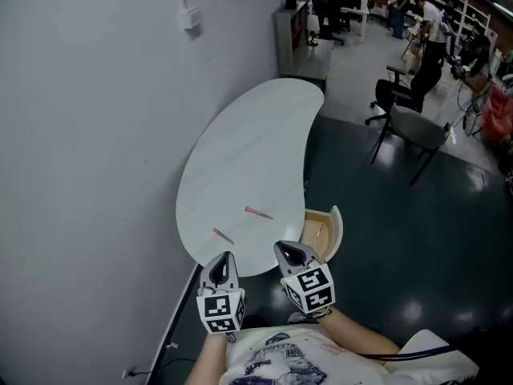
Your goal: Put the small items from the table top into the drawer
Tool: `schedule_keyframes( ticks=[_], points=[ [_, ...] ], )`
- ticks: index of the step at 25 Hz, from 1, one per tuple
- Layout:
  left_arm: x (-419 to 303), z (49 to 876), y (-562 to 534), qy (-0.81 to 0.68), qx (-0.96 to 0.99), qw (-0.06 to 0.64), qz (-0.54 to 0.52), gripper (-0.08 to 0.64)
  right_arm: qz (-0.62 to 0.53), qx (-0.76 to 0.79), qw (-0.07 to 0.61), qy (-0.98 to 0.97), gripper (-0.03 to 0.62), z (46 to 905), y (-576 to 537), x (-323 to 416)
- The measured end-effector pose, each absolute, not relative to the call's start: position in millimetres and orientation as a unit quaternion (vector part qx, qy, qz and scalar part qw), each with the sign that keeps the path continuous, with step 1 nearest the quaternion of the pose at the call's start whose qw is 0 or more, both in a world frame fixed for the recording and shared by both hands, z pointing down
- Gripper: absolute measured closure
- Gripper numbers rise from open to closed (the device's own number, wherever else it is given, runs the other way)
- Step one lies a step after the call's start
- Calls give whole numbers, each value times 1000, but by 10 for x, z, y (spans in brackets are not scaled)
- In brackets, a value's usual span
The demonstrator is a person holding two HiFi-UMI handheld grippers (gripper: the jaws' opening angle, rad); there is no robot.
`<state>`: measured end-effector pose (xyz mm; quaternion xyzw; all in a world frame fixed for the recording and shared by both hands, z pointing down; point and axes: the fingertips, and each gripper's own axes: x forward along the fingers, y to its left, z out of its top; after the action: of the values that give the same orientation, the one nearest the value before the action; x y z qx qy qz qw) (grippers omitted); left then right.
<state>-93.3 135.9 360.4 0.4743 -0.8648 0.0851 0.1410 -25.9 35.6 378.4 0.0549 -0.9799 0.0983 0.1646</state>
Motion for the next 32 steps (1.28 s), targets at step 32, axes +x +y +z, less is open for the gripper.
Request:
schedule_keyframes(
  ticks=[32],
  points=[
    [-2772,4716,333,-812,518,245,105,537,105,55,319,-940,568,5041,-437,-1914]
  ],
)
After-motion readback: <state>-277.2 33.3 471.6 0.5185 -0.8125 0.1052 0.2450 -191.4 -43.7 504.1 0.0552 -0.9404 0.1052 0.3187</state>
